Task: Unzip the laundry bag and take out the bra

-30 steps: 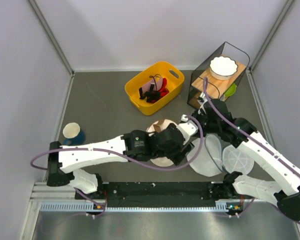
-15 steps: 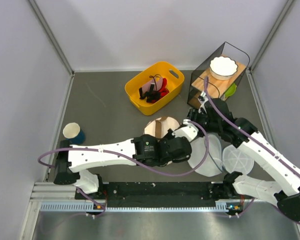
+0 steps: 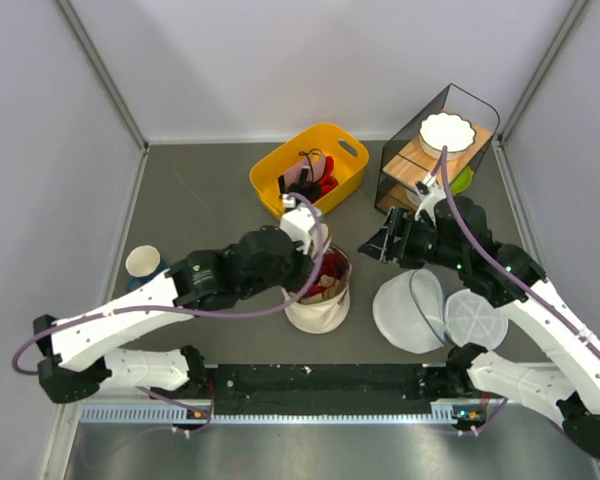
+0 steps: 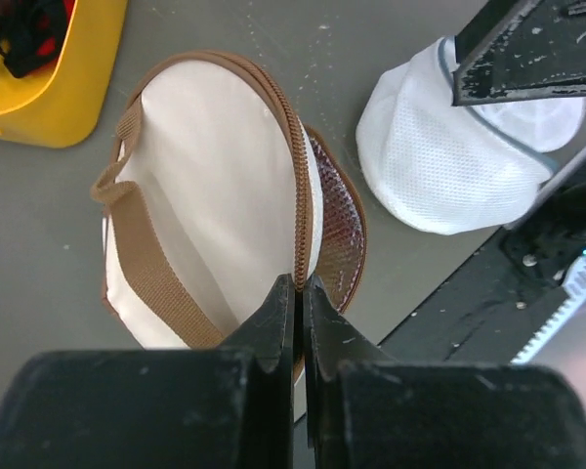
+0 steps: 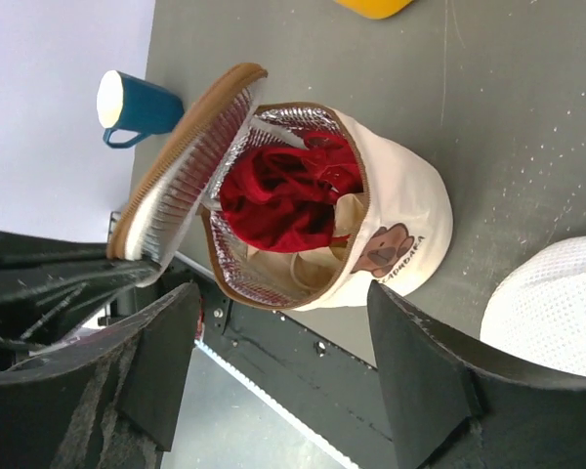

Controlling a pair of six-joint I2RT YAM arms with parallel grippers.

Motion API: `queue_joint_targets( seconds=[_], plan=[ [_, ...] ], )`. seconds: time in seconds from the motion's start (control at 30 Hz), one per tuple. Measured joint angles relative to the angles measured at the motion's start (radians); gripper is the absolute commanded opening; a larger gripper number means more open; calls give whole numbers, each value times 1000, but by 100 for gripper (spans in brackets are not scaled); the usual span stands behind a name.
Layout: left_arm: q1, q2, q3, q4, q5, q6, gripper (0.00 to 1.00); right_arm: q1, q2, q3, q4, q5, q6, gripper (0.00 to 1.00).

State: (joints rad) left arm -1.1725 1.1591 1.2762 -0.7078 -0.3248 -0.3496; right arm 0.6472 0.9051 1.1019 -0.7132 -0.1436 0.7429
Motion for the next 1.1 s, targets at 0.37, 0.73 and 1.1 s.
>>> queue_joint_targets(
  seconds=[0.37,0.73,1.1],
  plan=[
    [207,-328,-313,206,308,-202,0,160,96,28,-3,78,-37,63],
    [212,-368,-356,280,312,-306,0,241,264,17,201,51,-24,51],
    [243,-461,-359,261,247,-332,0,241,335,-209,264,107,1,47]
  ],
)
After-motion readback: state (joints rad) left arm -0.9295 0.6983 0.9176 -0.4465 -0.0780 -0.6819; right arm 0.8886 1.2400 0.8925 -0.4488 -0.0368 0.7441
